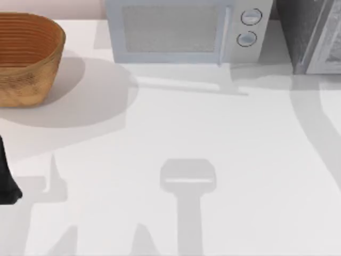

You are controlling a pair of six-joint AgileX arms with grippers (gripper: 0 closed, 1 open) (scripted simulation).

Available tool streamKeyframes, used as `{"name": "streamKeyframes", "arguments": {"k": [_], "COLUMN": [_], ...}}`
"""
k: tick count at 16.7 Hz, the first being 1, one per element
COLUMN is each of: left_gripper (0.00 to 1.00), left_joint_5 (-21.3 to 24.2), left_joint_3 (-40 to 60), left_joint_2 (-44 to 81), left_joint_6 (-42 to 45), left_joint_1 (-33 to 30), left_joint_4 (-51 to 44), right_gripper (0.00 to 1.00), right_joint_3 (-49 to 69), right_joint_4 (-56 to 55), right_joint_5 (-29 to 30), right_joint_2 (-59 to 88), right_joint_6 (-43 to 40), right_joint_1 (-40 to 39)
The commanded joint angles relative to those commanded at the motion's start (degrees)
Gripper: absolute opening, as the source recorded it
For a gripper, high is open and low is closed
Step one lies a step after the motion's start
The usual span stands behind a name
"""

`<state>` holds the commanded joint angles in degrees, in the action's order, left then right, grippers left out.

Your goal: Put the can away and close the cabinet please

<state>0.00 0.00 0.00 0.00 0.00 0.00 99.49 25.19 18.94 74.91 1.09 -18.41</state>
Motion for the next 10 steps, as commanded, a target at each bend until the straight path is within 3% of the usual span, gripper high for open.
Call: {"name": "streamKeyframes", "arguments": {"k": [3,10], "left_gripper": [1.0,1.0], "left_joint_5": [0.0,0.0], "left_joint_3": [0.0,0.0], "left_joint_2": [0.0,0.0], "left_joint_6": [0.0,0.0], "left_joint_1": [0.0,0.0], "left_joint_4": [0.0,0.0], "right_gripper": [1.0,1.0], "right_joint_3": [-0.82,-0.32], "right_joint_4": [0.1,0.38], "right_joint_5": [5.94,7.77], "right_joint_2": [-0.77,-2.01], "right_joint_6": [0.07,-0.59], "right_joint_1": [-5.95,-5.4]}}
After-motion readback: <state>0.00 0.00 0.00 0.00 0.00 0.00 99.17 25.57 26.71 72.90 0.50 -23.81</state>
